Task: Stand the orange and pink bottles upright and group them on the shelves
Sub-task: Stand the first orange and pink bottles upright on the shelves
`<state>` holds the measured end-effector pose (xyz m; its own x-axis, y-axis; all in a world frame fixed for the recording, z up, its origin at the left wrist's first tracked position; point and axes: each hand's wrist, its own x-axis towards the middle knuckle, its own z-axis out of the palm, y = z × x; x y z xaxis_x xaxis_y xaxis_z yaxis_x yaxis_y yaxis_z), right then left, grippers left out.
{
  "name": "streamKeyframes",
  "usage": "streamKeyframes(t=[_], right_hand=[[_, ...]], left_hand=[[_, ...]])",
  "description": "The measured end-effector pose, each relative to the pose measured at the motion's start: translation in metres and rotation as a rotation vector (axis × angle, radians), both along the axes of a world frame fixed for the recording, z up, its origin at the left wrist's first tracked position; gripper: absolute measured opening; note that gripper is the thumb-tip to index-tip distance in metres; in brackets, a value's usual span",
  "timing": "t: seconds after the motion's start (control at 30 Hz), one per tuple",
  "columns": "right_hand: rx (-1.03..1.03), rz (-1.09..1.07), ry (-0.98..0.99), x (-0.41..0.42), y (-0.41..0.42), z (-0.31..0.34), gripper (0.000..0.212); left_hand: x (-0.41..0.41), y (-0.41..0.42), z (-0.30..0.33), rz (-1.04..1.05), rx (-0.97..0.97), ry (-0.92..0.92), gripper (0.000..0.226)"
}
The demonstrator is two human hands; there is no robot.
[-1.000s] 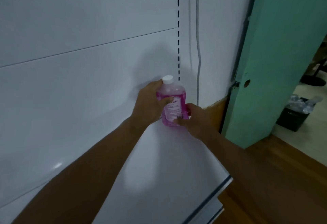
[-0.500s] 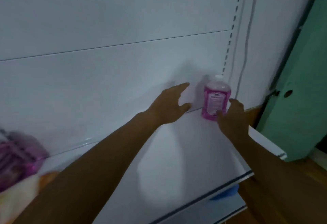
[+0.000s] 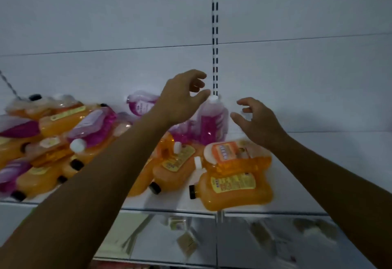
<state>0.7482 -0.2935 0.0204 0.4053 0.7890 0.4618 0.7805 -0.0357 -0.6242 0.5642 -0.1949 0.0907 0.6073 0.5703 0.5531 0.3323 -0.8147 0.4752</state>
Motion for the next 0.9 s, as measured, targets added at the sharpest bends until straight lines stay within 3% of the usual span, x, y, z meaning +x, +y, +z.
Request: streamKeyframes(t=[0.13, 0.3, 0.53, 0.63, 0.77, 0.9], right_hand=[[-0.085, 0.062, -0.003, -0.038, 0.022, 0.003, 0.051], [-0.174, -0.002, 0.004, -0.035, 0.03, 0.004, 0.053], [-0.214, -0.078, 0.007, 0.012, 0.012, 0.002, 0.056], [-0.23, -0.111, 0.009, 0.045, -0.011, 0.0, 0.055], [-0.241, -0.162, 0.077, 0.095, -0.044, -0.004, 0.054], [-0.225, -0.186, 0.182, 0.137, -0.073, -0.007, 0.054]], left_hand=[[-0.056, 0.023, -0.012, 0.11, -0.075, 0.031, 0.043], [-0.062, 0.034, -0.036, 0.114, -0.169, 0.095, 0.051], [0.029, 0.038, -0.055, 0.102, -0.188, 0.252, 0.069], [0.063, 0.049, -0.069, 0.135, -0.116, 0.385, 0.055], [0.097, 0.045, -0.067, 0.155, -0.119, 0.337, 0.029], [0.141, 0.017, -0.046, 0.061, -0.169, 0.262, 0.039]])
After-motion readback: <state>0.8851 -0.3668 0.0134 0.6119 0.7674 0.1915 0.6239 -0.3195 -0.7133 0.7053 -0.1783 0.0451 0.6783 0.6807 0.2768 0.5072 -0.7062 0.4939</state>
